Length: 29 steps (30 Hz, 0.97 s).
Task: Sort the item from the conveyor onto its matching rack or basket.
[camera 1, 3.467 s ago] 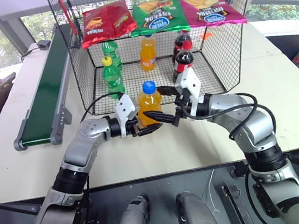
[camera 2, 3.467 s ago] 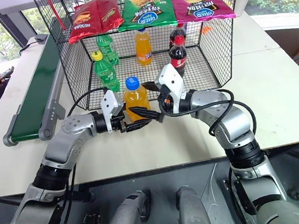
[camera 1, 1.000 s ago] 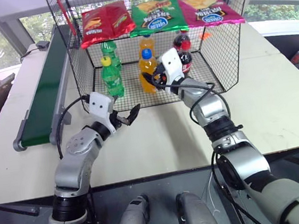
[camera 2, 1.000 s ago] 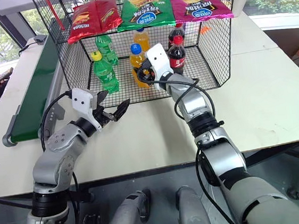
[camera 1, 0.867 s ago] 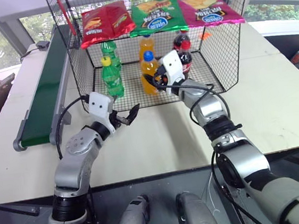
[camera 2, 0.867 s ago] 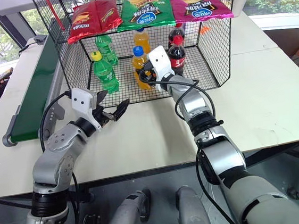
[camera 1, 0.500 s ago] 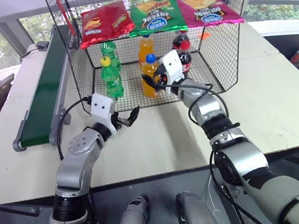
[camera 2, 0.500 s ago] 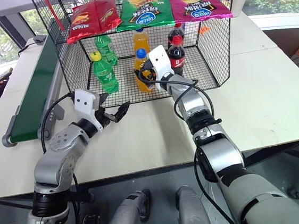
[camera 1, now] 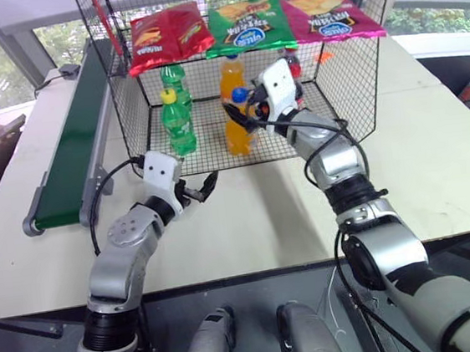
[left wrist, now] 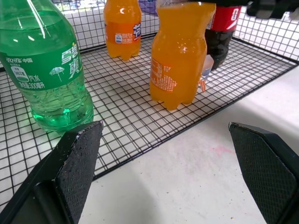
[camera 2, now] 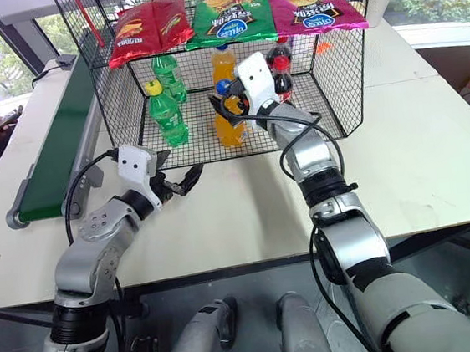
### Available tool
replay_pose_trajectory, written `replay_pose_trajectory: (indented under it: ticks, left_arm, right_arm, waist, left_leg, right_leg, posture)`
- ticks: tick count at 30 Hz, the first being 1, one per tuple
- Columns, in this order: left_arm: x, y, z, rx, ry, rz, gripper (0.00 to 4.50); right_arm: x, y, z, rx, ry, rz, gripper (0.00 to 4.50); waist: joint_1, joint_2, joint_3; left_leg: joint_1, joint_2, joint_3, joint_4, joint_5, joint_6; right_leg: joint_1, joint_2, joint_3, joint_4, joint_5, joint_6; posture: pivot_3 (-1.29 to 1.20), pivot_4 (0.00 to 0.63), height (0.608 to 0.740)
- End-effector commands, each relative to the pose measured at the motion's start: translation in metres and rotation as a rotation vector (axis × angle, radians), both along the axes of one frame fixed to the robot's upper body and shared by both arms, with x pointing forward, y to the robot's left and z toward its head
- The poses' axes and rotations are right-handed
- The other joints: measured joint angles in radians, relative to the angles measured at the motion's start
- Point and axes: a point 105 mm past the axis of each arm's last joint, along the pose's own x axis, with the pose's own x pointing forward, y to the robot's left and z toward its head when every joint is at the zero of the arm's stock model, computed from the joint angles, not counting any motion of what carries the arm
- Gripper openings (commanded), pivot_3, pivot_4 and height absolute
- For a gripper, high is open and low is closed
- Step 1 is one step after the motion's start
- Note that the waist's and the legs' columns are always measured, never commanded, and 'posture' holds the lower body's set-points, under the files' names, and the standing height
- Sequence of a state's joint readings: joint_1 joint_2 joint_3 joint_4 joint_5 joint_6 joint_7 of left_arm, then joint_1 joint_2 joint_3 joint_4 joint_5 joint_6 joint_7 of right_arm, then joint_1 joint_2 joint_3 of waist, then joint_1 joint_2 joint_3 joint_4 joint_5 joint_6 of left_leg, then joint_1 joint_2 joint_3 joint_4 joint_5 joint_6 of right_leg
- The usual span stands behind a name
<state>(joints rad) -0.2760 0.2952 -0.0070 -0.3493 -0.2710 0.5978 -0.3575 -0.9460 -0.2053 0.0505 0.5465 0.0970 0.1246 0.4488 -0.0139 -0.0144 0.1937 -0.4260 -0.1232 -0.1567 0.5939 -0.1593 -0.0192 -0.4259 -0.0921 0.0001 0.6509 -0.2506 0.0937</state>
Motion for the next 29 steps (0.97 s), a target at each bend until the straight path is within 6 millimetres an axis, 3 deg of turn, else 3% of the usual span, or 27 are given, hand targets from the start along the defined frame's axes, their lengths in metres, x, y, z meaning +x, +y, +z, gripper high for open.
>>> replay_pose_trajectory:
  ticks: [1,9,17,23,29]
  left_arm:
    - [-0.005,-0.001,0.008,0.008,-0.053,-0.031,4.5]
    - [-0.013,0.01,0.003,0.045,-0.047,-0.06,4.5]
    - [-0.032,0.012,-0.012,0.064,0.013,-0.133,4.5]
    - [-0.035,0.011,-0.013,0.058,0.027,-0.154,4.5]
    - [-0.032,0.009,-0.014,0.052,0.025,-0.156,4.5]
  right_arm:
    - [-0.012,-0.01,0.01,-0.032,-0.053,0.01,4.47]
    - [-0.062,-0.013,-0.016,-0.053,0.078,0.166,4.47]
    - [-0.097,-0.017,-0.045,-0.021,0.247,0.221,4.47]
    - [-0.118,-0.02,-0.061,-0.058,0.328,0.286,4.47]
    - [-0.122,-0.022,-0.066,-0.057,0.351,0.284,4.47]
  waist:
    - [0.0,0.0,0.0]
    - [-0.003,0.0,0.0]
    - [0.003,0.0,0.0]
    - [0.004,0.0,0.0]
    - [0.001,0.0,0.0]
  left_leg:
    - [0.0,0.0,0.0,0.0,0.0,0.0]
    - [0.0,0.001,0.0,0.0,0.0,0.0]
    - [0.0,0.001,0.0,0.0,0.0,0.0]
    - [0.0,0.001,0.0,0.0,0.0,0.0]
    - [0.0,0.001,0.0,0.0,0.0,0.0]
  right_leg:
    - [0.0,0.0,0.0,0.0,0.0,0.0]
    - [0.0,-0.001,0.0,0.0,0.0,0.0]
    - [0.0,-0.003,0.0,-0.001,-0.001,-0.001]
    - [0.001,-0.004,0.0,-0.002,-0.002,-0.003]
    - [0.001,-0.004,0.0,-0.002,-0.002,-0.003]
  posture:
    - [0.0,0.15,0.739]
    - [0.0,0.15,0.739]
    - [0.0,0.15,0.739]
    - [0.0,0.15,0.739]
    - [0.0,0.15,0.739]
